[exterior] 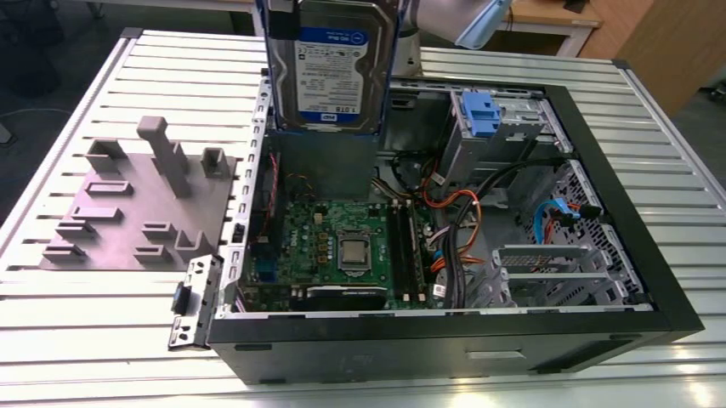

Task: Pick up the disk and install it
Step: 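Pick up the disk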

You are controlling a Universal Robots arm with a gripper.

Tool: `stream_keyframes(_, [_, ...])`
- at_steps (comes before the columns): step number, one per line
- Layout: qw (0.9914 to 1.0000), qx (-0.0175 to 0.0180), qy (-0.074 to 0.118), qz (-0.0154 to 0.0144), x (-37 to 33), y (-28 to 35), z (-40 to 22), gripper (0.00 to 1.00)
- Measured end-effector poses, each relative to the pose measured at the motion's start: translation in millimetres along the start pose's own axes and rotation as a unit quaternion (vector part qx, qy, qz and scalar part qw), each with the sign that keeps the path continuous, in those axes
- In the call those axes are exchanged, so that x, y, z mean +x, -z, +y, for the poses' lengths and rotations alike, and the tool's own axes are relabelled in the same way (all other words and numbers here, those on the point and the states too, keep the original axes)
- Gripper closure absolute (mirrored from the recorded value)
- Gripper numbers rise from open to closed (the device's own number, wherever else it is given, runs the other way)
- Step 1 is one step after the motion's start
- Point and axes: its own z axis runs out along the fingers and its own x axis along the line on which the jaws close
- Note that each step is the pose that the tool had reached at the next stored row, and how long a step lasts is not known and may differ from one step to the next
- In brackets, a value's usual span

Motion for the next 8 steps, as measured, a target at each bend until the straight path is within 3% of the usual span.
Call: stream_keyframes(8, [1.00000,0.0000,0.000,0.0000,-0.1,0.2,-2.9,0.64])
